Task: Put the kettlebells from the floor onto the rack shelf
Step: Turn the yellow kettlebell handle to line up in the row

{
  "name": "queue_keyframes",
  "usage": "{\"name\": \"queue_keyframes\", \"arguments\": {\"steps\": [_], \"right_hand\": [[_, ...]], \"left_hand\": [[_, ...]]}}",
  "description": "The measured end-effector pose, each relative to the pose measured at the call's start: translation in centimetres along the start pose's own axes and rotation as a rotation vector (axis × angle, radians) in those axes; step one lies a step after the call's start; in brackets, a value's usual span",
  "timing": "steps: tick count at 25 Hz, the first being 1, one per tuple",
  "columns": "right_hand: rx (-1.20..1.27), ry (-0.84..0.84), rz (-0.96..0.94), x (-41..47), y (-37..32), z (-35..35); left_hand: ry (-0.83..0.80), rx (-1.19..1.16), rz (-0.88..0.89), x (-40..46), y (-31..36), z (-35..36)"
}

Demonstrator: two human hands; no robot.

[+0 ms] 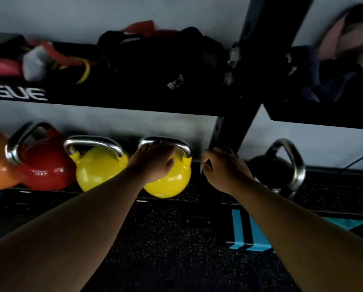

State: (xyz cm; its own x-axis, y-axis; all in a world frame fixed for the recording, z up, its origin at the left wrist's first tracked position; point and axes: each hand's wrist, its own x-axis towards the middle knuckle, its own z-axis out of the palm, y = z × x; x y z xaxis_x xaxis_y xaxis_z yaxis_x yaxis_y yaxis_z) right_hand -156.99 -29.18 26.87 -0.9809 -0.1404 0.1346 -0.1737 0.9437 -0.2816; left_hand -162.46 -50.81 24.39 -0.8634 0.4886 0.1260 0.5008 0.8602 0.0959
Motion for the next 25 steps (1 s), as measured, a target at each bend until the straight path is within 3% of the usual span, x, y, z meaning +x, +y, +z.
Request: {"name": "queue_keyframes", "arguments": {"steps": [5, 8, 10, 14, 18, 20, 22, 25], "right_hand": [[-0.063, -0.052, 0.040, 6.0, -6.0, 3.4], [-0.120, -0.067, 0.120, 8.6, -7.0, 5.4], [-0.128, -0.118, 0.180, 9.4, -6.9, 6.7], [0.014, -0.159, 0.236, 9.8, -6.1, 8.4], [0.047, -0.093, 0.317, 9.6, -6.5, 8.9], [0.062, -0.031, 0.340, 8.6, -6.5, 9.3], [0.147, -0.051, 0.319, 7.5, -5.4, 9.1], [0.487, -0.139, 0.383, 7.5, -4.1, 8.1]], "left_hand": [[0.070, -0.106, -0.057, 0.0, -7.7, -0.6], [0.089, -0.195, -0.062, 0.6, -9.0, 0.4], [0.094, -0.272, -0.160, 0.9, -8.4, 1.8], [0.055, -0.624, -0.465, 0.8, -5.4, 5.6], [0.045, -1.009, -0.578, 3.4, -4.4, 6.0], [0.009, -1.068, -0.559, 4.6, -5.7, 5.4], [-0.032, -1.132, -0.566, 4.6, -6.1, 5.9], [0.023, -1.276, -0.677, 3.7, -4.8, 7.2]]}}
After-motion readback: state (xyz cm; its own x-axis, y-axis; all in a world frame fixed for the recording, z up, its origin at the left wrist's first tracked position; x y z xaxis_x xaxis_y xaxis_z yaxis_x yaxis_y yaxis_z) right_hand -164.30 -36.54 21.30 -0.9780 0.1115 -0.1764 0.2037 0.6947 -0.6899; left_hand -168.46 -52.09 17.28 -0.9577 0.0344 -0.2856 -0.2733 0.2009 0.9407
